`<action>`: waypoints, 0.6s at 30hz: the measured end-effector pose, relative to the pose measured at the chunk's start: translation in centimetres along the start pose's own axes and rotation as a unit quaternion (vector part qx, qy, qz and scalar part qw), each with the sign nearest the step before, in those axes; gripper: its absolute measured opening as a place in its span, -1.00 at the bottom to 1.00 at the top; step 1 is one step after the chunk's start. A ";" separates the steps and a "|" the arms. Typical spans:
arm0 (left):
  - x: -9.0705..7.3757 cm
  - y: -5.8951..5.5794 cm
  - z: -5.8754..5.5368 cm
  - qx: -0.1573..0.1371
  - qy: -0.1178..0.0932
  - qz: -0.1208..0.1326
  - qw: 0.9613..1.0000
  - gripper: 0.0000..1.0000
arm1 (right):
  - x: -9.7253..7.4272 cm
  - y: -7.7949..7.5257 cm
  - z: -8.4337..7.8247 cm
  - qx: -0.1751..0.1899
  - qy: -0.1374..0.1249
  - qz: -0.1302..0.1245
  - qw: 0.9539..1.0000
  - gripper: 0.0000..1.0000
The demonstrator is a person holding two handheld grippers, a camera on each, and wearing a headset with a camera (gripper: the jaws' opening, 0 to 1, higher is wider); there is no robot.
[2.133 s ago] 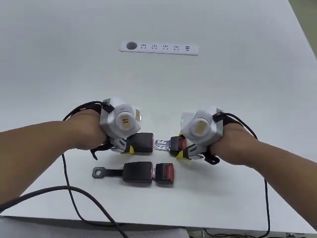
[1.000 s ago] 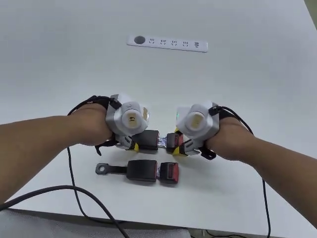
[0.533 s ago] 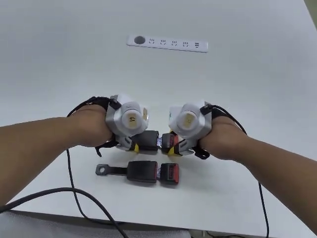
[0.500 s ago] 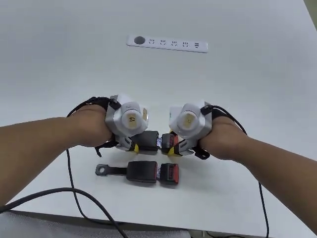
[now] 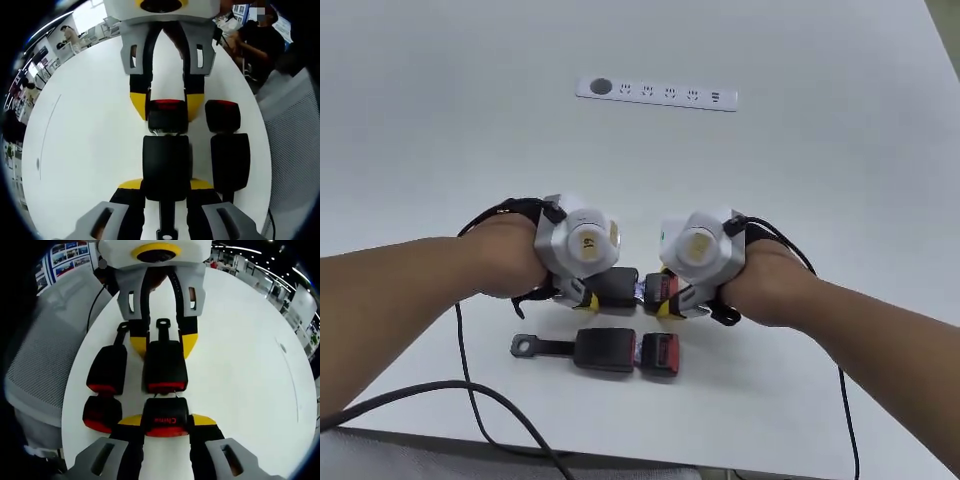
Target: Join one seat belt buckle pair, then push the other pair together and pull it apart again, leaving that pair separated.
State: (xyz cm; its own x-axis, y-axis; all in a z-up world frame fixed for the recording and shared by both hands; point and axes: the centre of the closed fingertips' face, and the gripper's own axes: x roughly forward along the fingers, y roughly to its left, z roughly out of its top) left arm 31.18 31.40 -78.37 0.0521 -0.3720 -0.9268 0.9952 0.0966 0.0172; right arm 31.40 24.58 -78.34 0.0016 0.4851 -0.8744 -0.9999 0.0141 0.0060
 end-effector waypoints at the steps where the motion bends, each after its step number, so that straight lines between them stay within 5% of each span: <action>1: 0.0 0.0 0.0 0.000 0.000 0.000 1.000 -0.37 | 0.1 -0.1 0.0 0.000 0.000 -0.001 1.000 -0.38; 12: 0.0 0.2 -0.1 -0.007 -0.005 0.000 1.000 -0.36 | -0.8 -0.3 -1.3 -0.001 0.010 -0.002 1.000 -0.37; 18: 0.1 0.1 0.1 -0.001 -0.009 -0.003 1.000 -0.36 | -1.0 -0.1 -1.6 -0.003 -0.006 -0.003 1.000 -0.35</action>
State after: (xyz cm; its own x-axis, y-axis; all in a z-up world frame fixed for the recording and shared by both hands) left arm 31.31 31.27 -78.40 0.0468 -0.3885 -0.9202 0.9954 0.0951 0.0104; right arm 31.49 22.63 -78.24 0.0071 0.4958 -0.8684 -0.9999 0.0108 -0.0020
